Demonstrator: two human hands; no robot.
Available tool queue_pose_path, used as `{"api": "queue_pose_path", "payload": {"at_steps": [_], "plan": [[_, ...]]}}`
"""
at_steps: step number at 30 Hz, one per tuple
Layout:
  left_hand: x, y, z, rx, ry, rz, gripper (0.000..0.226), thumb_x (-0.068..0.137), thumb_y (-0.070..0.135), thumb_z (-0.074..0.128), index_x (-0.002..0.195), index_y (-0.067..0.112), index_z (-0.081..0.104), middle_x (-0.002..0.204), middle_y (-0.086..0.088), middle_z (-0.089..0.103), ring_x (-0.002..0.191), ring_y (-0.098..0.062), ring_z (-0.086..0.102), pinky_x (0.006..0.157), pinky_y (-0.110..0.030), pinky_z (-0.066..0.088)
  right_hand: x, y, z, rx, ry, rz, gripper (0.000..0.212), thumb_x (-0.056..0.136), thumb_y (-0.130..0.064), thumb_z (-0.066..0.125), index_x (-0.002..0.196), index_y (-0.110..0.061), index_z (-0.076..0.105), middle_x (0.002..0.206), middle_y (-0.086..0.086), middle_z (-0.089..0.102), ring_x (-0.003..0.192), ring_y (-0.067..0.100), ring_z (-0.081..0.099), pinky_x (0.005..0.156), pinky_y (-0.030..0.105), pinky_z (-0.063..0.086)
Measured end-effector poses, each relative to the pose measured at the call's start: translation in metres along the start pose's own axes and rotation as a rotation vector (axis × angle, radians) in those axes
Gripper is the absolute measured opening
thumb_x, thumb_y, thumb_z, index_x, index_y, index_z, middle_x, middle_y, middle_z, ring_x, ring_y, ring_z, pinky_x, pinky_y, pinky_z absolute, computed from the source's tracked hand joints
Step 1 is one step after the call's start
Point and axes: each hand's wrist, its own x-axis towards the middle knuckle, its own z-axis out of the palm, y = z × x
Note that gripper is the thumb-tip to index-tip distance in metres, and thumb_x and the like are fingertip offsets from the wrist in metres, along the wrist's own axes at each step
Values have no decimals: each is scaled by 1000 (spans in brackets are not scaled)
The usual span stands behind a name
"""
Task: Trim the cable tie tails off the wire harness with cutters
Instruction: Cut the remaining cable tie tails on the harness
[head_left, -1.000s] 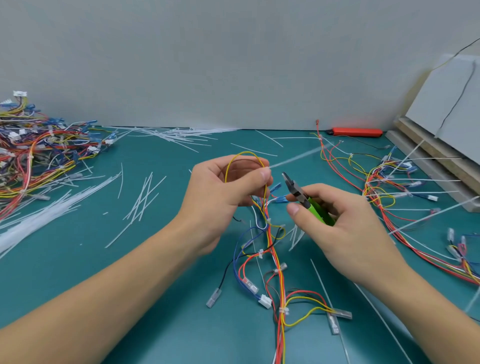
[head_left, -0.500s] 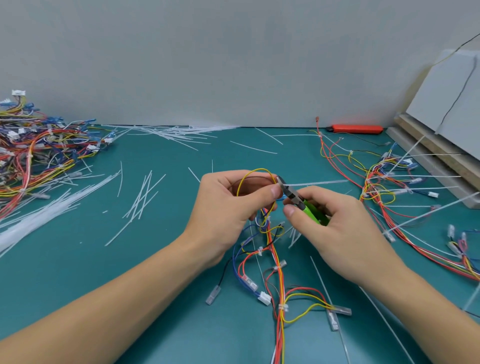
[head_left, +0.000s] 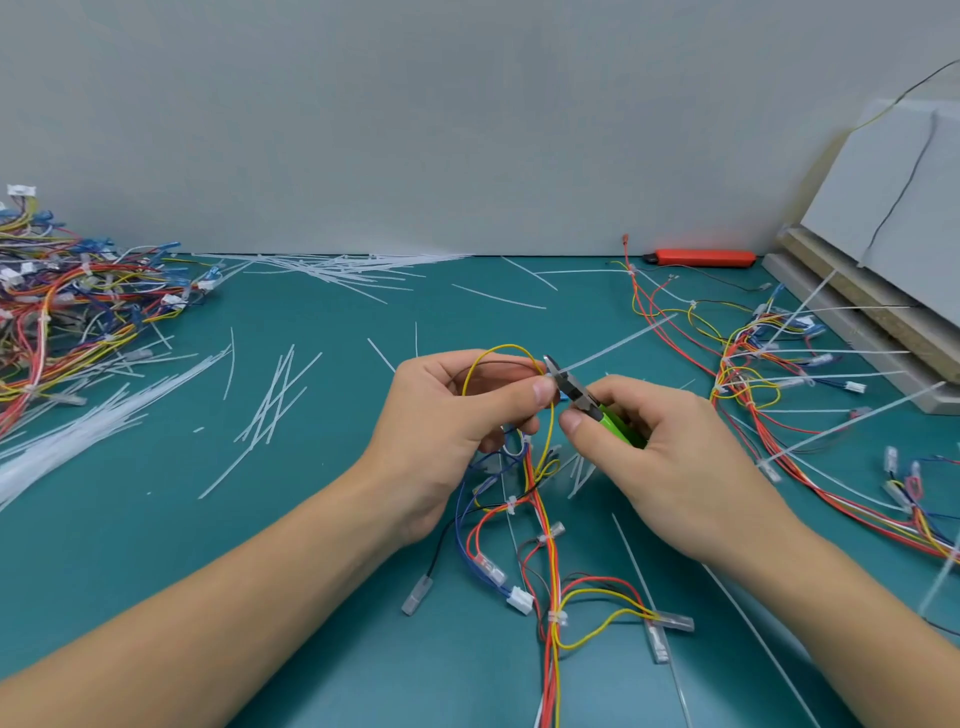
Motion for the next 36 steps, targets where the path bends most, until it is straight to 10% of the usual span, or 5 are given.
{"api": "queue_pose_path", "payload": {"at_steps": [22,36], "plan": [[1,-3,0,38,32,14,11,77,13,84,86,8,79,71,-4,71,56,-13,53,46,-19,35,2,-1,-1,-26,-22,34,39,95,-48,62,76,-14,63,61,12,48,51,8,32,47,24,27],[37,57,-73,463,66,-95,11,83,36,79,86,26,78,74,2,70,46,-12,30,42,-19,26,16,-7,-24,483,71,557,25,99,-37,56,103,-16,69,66,-1,57,52,14,51,56,34,52]]}}
